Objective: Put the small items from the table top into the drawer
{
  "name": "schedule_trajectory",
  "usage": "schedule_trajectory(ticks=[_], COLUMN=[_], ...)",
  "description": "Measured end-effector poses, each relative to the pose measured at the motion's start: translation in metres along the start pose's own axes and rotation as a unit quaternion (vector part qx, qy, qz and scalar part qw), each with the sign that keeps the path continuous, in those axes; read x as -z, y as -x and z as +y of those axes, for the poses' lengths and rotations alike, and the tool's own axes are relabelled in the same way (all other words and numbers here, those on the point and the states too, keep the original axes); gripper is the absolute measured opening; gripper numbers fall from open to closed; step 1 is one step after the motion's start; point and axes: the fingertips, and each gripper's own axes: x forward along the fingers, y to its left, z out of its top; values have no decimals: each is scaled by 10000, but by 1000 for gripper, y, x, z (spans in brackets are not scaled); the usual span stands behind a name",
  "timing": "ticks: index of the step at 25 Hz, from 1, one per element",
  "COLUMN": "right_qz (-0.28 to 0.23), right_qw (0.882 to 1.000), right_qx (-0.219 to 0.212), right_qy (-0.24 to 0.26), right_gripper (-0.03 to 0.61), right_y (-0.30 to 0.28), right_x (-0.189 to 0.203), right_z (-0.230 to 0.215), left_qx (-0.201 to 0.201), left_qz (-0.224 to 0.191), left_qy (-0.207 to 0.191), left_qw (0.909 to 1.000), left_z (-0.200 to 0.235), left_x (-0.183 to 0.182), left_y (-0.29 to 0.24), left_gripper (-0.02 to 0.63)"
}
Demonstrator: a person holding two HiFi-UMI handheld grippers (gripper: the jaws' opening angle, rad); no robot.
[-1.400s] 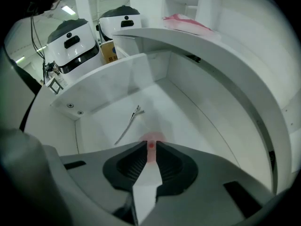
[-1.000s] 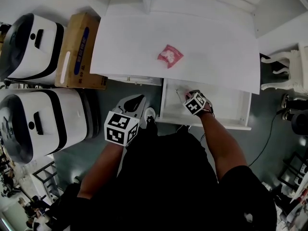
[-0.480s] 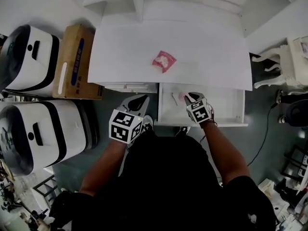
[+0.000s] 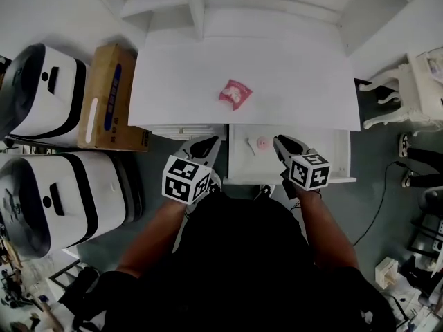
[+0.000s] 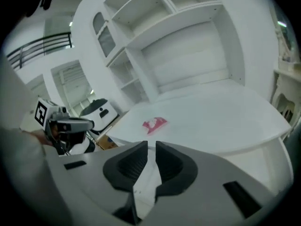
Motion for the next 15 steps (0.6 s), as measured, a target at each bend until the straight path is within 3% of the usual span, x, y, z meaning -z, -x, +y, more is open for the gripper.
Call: schedule_trajectory(ticks=[3, 15], right_qz=[-251, -327], right_qw=[9993, 9991], right_qx=[-94, -121], right_qy=[-249, 249], right_gripper=[54, 35], right_y=[11, 22], right_x=[-11, -15], right_z=[6, 24], left_qx=[25, 29], left_qz=[-44, -41], left_qy=[-19, 100], left_qw=[10000, 9999], left_z=[-1, 2], left_x=[-2, -2], left_y=[0, 3], left_gripper=[11, 11])
